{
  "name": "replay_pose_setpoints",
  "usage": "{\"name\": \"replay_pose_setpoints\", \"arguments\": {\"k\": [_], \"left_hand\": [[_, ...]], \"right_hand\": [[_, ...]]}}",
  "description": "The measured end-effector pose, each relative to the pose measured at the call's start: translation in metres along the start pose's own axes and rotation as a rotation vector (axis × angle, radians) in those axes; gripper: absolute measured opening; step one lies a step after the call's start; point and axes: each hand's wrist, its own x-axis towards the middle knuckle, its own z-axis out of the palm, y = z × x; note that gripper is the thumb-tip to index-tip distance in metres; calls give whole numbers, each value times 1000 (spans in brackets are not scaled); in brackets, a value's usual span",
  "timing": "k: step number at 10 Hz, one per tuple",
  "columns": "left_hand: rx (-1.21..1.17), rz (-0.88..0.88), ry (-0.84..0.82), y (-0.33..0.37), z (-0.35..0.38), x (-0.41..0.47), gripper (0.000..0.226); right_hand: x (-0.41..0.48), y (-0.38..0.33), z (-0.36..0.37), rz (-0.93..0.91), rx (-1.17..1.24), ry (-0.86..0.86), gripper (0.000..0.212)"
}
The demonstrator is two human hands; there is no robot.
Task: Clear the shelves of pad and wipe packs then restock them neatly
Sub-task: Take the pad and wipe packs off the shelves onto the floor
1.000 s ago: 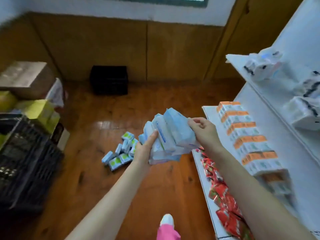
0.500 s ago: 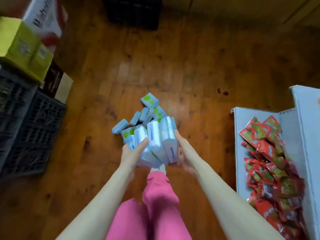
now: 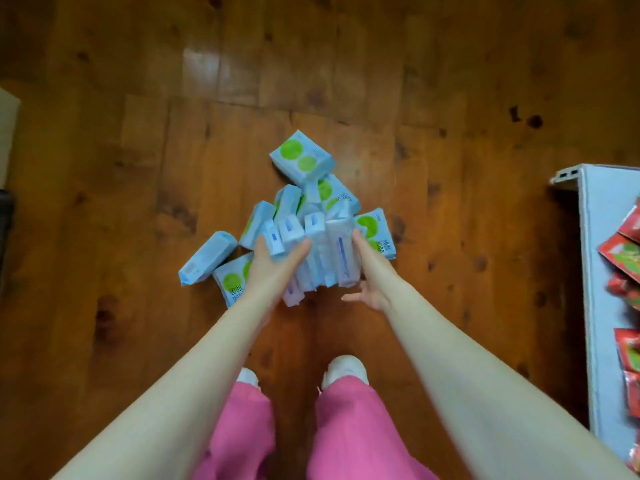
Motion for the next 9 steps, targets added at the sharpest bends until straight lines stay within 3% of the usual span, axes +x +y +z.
{"name": "replay_pose_setpoints", "arguments": {"k": [1, 2, 4, 7, 9], "left_hand": [[127, -110, 14, 4, 15, 11, 66], [210, -121, -72, 10, 25, 6, 70], [331, -150, -74, 33, 29, -29, 63], [337, -217, 67, 114, 45, -135, 56], [306, -132, 34, 168, 63, -207, 54]], "right_hand": [[24, -5, 2, 4, -35, 84, 45], [24, -5, 2, -10, -63, 139, 38], [-18, -8, -23, 0, -93, 147, 46], [-156, -28, -67, 22, -10, 108, 48], [-258, -43, -109, -65, 147, 132, 42]]}}
